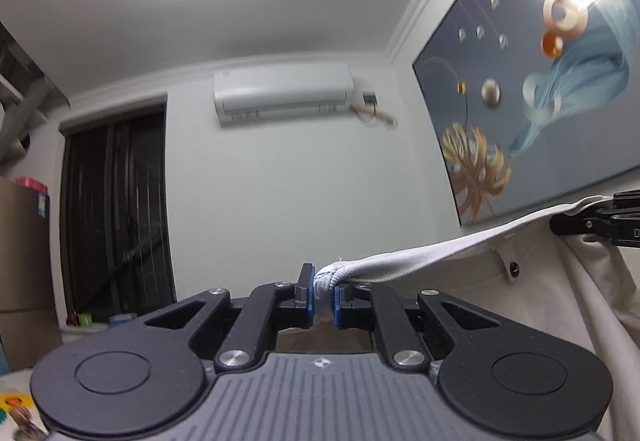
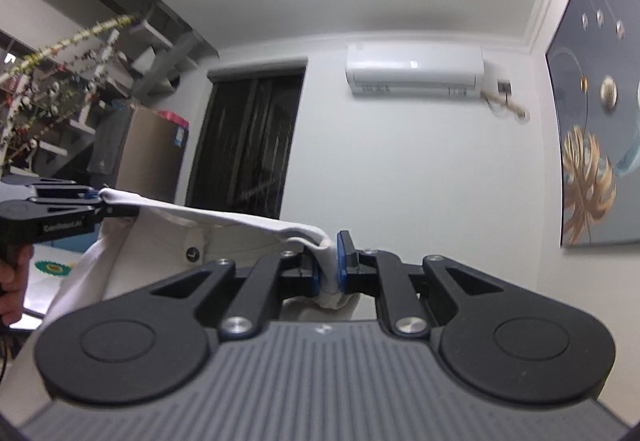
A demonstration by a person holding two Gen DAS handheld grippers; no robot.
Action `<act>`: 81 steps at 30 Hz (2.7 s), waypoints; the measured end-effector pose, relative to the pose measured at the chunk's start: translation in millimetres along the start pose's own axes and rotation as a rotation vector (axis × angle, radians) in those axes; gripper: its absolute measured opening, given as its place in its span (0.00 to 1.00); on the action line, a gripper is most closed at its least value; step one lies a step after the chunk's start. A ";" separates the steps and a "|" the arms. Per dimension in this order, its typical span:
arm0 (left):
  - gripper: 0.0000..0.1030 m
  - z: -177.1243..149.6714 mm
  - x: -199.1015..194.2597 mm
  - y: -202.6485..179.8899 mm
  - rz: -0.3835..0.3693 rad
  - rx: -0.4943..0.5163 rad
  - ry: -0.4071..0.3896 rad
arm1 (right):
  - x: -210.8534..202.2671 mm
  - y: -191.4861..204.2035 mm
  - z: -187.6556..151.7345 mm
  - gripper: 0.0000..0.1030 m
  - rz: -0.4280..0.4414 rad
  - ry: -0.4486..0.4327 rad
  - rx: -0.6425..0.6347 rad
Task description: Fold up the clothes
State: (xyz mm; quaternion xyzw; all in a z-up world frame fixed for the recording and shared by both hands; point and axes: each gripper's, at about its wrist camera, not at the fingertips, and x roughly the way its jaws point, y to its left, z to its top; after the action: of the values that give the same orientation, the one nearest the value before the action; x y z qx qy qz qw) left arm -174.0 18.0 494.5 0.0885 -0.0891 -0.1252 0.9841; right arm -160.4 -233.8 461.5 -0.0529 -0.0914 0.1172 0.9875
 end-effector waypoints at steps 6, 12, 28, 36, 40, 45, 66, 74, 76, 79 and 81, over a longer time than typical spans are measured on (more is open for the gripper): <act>0.10 -123.8 134.8 -16.9 -0.015 -0.072 0.183 | 106.7 -38.9 -121.6 0.12 -0.030 0.189 0.091; 0.11 -305.0 308.4 -21.3 -0.011 -0.113 0.351 | 231.3 -75.5 -287.9 0.12 -0.078 0.364 0.180; 0.13 -796.8 615.8 -9.0 -0.094 -0.238 0.840 | 491.5 -144.6 -708.0 0.12 -0.146 0.883 0.488; 0.64 -812.6 631.8 16.4 -0.114 -0.329 0.915 | 481.5 -157.3 -714.7 0.35 -0.086 0.831 0.602; 0.79 -779.4 614.0 36.6 -0.117 -0.336 0.885 | 476.0 -156.9 -696.3 0.87 -0.086 0.784 0.570; 0.79 -729.3 573.4 59.9 -0.117 -0.326 0.851 | 465.0 -147.0 -668.4 0.87 -0.086 0.772 0.507; 0.79 -557.0 215.8 48.3 -0.069 -0.560 0.747 | 197.3 -43.7 -475.6 0.87 -0.059 0.673 0.471; 0.80 -561.9 176.3 30.8 -0.066 -0.537 0.772 | 146.9 -30.7 -474.9 0.87 -0.089 0.657 0.526; 0.80 -578.3 180.5 35.1 -0.043 -0.590 0.805 | 141.6 -33.4 -480.9 0.87 -0.089 0.670 0.542; 0.80 -604.2 191.1 44.8 0.009 -0.657 0.845 | 142.2 -39.4 -487.8 0.87 -0.098 0.676 0.577; 0.79 -625.1 203.4 54.2 0.048 -0.696 0.874 | 144.2 -44.0 -492.4 0.87 -0.102 0.675 0.622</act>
State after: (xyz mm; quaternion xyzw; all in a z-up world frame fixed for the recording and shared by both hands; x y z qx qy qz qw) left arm 155.7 111.4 -69.1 -0.2000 0.3720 -0.0763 0.9032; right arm 82.2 -282.4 9.9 0.2152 0.2723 0.0665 0.9355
